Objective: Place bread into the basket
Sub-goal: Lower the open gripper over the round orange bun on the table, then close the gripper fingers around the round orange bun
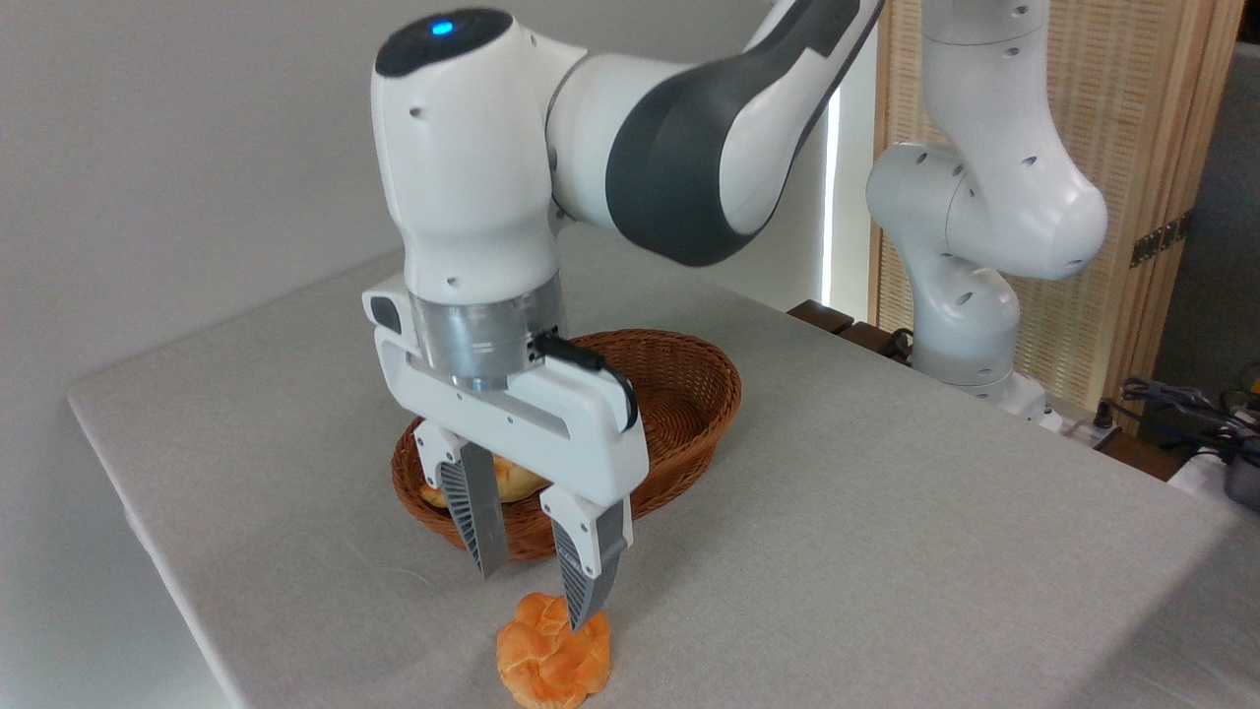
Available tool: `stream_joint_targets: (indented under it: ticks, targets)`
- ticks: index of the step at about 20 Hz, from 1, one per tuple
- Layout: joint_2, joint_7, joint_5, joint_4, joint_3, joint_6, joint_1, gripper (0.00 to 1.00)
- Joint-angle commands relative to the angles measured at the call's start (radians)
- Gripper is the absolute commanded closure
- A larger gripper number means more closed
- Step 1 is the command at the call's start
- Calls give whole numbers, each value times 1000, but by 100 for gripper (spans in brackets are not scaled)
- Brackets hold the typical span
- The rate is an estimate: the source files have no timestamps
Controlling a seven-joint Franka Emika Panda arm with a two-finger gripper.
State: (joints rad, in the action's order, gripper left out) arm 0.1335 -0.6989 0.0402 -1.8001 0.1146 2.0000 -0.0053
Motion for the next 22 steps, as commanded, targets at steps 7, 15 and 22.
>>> stream_joint_targets:
  ticks: [7,15,22]
  targets:
    - [2,-2,0,-79,-4,83,-5,0]
    - [12,-2,0,-105,-7,128,-5,0]
    - [34,-4,-2,-133,-7,210,-4,0]
